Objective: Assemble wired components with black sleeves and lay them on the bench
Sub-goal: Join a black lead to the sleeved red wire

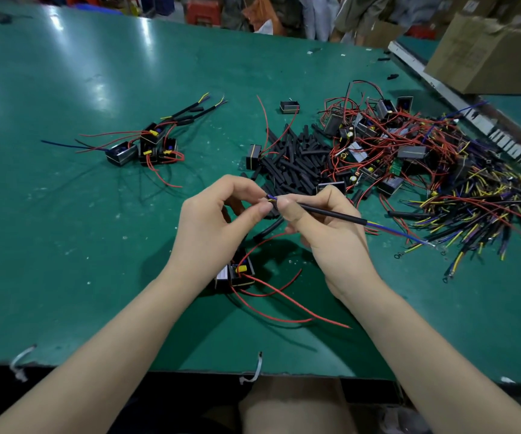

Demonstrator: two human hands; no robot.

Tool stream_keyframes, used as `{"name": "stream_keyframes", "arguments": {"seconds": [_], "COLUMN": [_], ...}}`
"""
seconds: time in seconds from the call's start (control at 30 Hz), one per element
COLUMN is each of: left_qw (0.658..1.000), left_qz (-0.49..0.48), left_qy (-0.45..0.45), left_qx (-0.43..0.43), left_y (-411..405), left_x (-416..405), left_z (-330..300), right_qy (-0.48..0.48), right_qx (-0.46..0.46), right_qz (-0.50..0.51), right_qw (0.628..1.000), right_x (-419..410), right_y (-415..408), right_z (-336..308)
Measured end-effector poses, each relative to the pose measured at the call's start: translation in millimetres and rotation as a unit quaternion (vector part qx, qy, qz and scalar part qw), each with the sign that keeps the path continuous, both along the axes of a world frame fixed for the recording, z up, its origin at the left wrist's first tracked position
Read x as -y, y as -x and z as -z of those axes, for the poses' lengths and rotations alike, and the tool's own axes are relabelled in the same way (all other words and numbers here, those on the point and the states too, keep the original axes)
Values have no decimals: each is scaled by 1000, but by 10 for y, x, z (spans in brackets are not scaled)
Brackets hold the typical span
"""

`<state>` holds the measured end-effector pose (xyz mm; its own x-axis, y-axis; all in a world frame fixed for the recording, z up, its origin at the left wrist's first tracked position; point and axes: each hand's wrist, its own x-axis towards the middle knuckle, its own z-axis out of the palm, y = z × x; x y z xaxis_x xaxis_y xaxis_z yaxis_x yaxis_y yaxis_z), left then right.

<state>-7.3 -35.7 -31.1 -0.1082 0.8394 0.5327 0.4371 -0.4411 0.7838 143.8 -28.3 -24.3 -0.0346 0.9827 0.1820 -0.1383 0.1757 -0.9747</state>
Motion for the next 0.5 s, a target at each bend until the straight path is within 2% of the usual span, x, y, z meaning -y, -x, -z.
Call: {"name": "stream_keyframes", "arguments": {"seconds": [0.1,0.27,0.33,0.43,0.5], "left_qw": [1000,996,994,997,1000], "left_qz": [6,9,7,9,20], "left_qy": [14,-33,-37,-21,17], "left_qx": [11,-87,-99,-75,-16], "left_y": [5,2,1,0,5], "left_x": [-6,-11,-11,-4,-5], "left_z": [3,-4,-3,3,7], "right_qy": [5,17,16,12,7], "right_qx": [-15,-17,-12,-9,-13], "right_qz": [3,-4,-5,-15,-23], "right_qw": [1000,1000,1000,1000,1000], "right_x": [0,-10,-17,-22,-18], "right_y": [-7,-9,-15,-15,-10], "right_z": [-1,0,11,18,17]}}
